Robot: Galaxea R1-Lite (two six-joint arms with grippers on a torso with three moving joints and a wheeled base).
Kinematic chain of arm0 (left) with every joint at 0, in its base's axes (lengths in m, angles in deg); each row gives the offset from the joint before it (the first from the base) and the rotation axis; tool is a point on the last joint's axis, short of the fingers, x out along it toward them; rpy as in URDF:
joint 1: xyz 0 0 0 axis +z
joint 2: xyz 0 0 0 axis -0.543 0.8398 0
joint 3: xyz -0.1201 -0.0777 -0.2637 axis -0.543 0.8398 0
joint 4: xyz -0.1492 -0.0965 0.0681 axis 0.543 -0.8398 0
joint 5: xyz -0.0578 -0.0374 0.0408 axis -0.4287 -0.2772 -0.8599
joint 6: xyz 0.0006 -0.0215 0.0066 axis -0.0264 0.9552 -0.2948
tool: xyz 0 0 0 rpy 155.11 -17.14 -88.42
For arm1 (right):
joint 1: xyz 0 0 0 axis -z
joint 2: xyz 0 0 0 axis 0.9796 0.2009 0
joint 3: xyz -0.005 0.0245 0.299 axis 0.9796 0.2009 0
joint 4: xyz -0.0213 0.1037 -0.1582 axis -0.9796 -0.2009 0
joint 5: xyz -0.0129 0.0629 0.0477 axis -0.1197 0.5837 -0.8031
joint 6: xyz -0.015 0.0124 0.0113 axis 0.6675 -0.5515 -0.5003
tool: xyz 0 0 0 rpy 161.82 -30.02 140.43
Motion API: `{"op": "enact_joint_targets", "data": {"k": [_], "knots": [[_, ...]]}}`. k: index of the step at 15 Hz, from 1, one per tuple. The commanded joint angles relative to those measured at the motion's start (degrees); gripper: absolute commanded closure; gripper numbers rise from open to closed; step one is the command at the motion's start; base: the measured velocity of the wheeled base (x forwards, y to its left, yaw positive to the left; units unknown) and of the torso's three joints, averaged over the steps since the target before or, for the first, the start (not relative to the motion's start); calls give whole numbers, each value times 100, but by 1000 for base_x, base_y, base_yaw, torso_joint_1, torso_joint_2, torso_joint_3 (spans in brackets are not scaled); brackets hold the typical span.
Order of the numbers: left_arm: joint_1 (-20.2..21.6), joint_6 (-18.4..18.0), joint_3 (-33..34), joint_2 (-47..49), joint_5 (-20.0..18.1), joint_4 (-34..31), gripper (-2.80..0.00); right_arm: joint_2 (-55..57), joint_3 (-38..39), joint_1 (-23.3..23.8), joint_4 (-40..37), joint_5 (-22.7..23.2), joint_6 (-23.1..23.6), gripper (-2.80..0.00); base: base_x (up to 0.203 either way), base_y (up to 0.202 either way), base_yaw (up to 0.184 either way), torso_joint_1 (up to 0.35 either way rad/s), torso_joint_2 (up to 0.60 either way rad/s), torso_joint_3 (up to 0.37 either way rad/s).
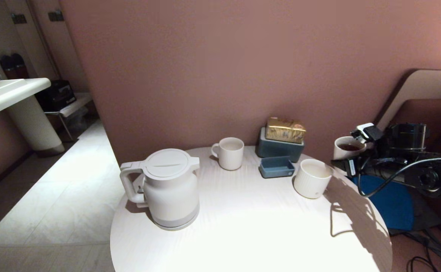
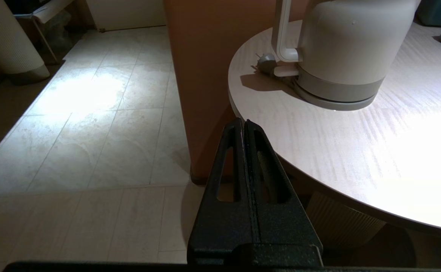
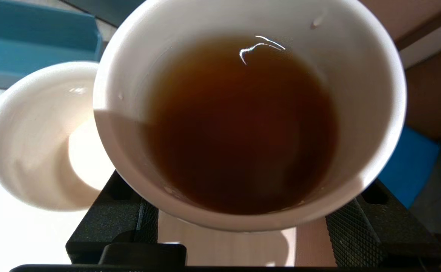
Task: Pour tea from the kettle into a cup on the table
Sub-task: Pour water into another cup
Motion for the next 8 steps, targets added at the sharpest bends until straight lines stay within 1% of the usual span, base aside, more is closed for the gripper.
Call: {"op": "enact_joint_targets", "data": {"k": [1, 7, 8], "knots": [[1, -2, 1, 6, 0, -1, 0, 85, -68, -23, 21, 2, 95, 0, 0, 0, 0, 0, 0, 0], [1, -2, 1, 6, 0, -1, 0, 107, -77, -23, 3, 2, 881, 0, 0, 0, 0, 0, 0, 0], [1, -2, 1, 6, 0, -1, 0, 129, -82, -23, 3, 2, 1075, 0, 0, 0, 0, 0, 0, 0]]}}
